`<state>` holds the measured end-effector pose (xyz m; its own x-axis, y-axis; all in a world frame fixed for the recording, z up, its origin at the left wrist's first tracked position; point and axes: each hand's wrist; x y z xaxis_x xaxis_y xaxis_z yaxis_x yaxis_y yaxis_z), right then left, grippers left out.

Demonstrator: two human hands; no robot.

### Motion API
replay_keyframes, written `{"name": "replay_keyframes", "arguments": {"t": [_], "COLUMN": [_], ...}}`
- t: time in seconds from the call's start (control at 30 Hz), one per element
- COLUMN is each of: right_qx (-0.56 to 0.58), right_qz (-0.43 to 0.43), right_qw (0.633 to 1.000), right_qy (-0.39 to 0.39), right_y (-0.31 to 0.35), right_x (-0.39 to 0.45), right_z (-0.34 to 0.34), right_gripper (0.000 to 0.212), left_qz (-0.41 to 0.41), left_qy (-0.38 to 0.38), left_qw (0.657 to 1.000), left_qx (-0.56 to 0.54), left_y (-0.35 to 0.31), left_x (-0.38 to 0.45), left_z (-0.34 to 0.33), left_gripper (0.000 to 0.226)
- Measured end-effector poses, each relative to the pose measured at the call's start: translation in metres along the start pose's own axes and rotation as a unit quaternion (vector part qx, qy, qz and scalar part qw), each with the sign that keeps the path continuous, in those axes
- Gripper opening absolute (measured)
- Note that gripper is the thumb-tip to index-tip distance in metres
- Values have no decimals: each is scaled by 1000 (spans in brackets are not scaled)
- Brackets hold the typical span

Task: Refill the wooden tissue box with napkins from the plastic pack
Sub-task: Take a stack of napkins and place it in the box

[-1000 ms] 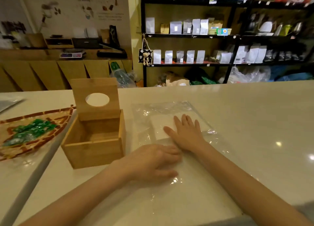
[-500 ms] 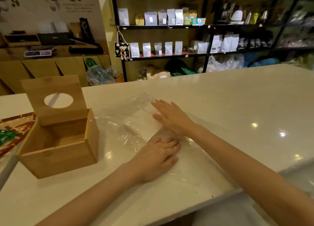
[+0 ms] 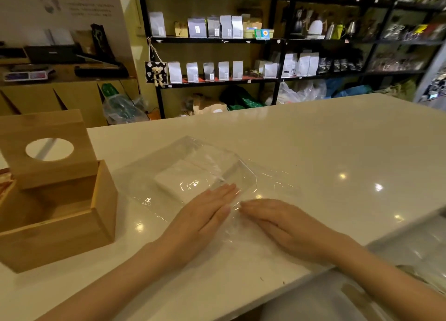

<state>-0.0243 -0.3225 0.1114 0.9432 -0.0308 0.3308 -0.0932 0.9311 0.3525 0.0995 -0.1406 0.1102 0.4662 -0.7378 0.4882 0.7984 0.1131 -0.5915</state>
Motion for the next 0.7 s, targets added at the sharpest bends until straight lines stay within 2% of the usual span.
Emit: {"name": "replay_keyframes", "arguments": {"t": [0.07, 0.2, 0.27, 0.33, 0.43, 0.53, 0.6, 0.63, 0.7], "right_qx": [-24, -70, -90, -87, -49, -58, -72, -82, -47], "right_qz": [55, 98, 122, 129, 102, 79, 97, 112, 47], "right_qw": [998, 993, 988, 987, 993, 995, 992, 989, 998], "right_qy": [3, -3, -31, -38, -16, 16, -35, -50, 9], "right_y": [2, 8, 13, 21, 33, 36, 37, 37, 32], "right_x": [10, 48, 65, 81, 97, 104, 101, 95, 79], "right_z": [-15, -38, -49, -57, -70, -72, -67, -63, -53], "right_gripper": [45, 56, 60, 68, 80, 83, 75, 85, 124], "left_qz": [-4, 19, 99, 204, 292, 340, 384, 405, 427], "left_qy": [6, -14, -46, -114, -194, -196, -195, -198, -202], "left_qw": [1000, 998, 990, 966, 931, 915, 902, 892, 881], "left_qx": [19, 56, 90, 107, 105, 97, 35, 4, -7], "left_y": [-2, 3, 13, 29, 53, 67, 75, 79, 85], "left_x": [1, 17, 33, 45, 44, 39, 40, 41, 42], "left_z": [3, 15, 26, 38, 47, 42, 41, 41, 41], "left_gripper": [60, 67, 57, 48, 50, 54, 61, 65, 69]}}
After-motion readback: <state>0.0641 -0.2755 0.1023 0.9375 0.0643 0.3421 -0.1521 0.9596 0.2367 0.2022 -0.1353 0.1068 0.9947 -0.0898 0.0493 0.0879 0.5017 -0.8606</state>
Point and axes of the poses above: each hand's wrist, its own x-axis towards the middle knuckle, its own z-axis out of the back of the hand, y = z × x, and after that the axes turned 14 degrees about -y, right-handed
